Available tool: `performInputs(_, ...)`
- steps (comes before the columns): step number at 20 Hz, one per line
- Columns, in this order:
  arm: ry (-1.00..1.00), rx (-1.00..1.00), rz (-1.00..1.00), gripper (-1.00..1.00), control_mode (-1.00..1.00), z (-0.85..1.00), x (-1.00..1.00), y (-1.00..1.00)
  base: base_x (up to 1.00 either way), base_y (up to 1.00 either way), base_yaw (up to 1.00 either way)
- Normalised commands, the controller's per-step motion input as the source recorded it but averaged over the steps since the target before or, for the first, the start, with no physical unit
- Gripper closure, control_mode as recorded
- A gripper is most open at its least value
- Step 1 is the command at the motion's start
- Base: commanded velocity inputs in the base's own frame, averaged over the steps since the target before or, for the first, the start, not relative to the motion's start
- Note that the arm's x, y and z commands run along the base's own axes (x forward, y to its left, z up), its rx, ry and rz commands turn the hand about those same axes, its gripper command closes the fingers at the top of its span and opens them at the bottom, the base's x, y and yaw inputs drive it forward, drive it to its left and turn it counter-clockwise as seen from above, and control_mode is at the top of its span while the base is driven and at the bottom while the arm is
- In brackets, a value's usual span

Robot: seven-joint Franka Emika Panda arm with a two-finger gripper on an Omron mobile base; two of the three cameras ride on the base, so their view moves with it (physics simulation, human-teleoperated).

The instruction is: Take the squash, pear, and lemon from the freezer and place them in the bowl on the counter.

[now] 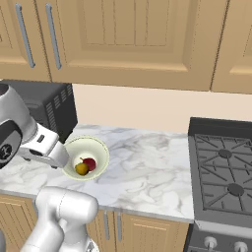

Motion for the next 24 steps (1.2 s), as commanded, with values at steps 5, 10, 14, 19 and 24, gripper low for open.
performInputs(5, 0.04, -0.01, 0.0, -1.0, -1.0, 0.36, -0.42, -0.11, 0.0, 0.0, 0.0)
performInputs(10, 0.01, 0.0, 0.02, -1.0, -1.0, 0.29, -0.45, -0.21, 0.0, 0.0, 0.0)
performInputs(14, 0.01, 0.0, 0.03, -1.0, -1.0, 0.0, 0.0, -0.11, 0.0, 0.0, 0.0)
performInputs(19, 0.01, 0.0, 0.0, -1.0, -1.0, 0.0, 0.0, 0.03, 0.0, 0.0, 0.0)
performInputs(24, 0.0, 0.0, 0.0, -1.0, 1.0, 0.0, 0.0, 0.0, -0.46, 0.0, 0.0)
